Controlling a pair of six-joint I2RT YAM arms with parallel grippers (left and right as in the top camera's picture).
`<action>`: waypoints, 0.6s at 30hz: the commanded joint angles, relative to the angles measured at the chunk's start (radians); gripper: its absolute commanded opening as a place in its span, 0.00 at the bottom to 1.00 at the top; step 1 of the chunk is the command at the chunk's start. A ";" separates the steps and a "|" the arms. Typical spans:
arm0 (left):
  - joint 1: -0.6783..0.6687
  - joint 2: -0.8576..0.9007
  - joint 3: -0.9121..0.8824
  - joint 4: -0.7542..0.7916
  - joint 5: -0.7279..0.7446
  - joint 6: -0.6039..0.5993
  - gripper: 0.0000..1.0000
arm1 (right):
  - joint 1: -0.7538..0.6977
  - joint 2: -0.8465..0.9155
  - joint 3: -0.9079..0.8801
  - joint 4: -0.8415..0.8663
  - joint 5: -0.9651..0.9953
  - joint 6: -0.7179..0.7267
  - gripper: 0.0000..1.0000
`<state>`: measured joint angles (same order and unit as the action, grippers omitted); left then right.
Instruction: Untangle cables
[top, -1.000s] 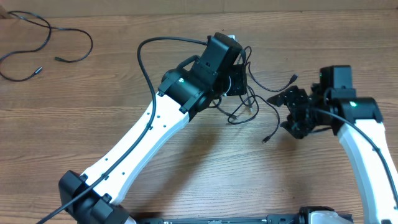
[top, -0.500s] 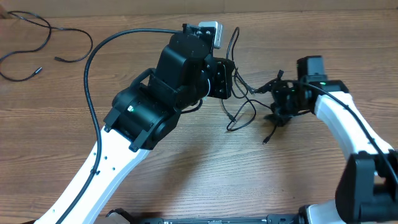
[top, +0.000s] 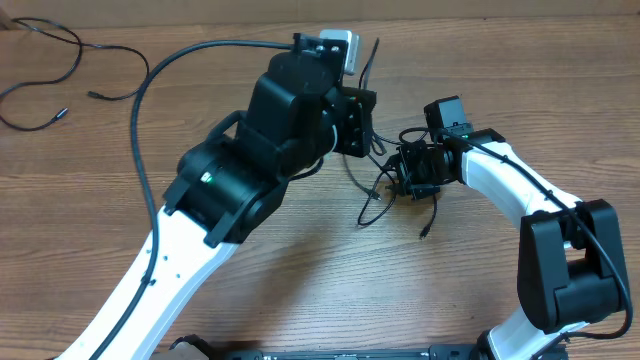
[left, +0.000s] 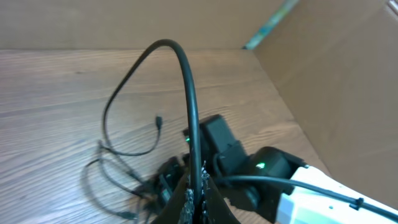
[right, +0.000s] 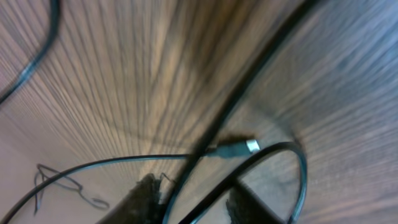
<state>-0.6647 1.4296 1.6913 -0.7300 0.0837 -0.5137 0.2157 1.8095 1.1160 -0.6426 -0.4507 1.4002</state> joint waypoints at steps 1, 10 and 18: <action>0.026 -0.077 0.009 -0.015 -0.109 0.040 0.04 | -0.009 0.000 -0.003 0.010 0.062 0.044 0.04; 0.251 -0.198 0.009 -0.080 -0.297 0.048 0.04 | -0.085 0.000 -0.003 -0.146 0.340 -0.041 0.04; 0.596 -0.212 0.009 -0.209 -0.305 0.100 0.04 | -0.275 0.000 -0.003 -0.219 0.439 -0.181 0.04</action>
<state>-0.1532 1.2179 1.6913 -0.9272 -0.1833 -0.4622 -0.0120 1.8095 1.1160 -0.8608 -0.0845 1.3052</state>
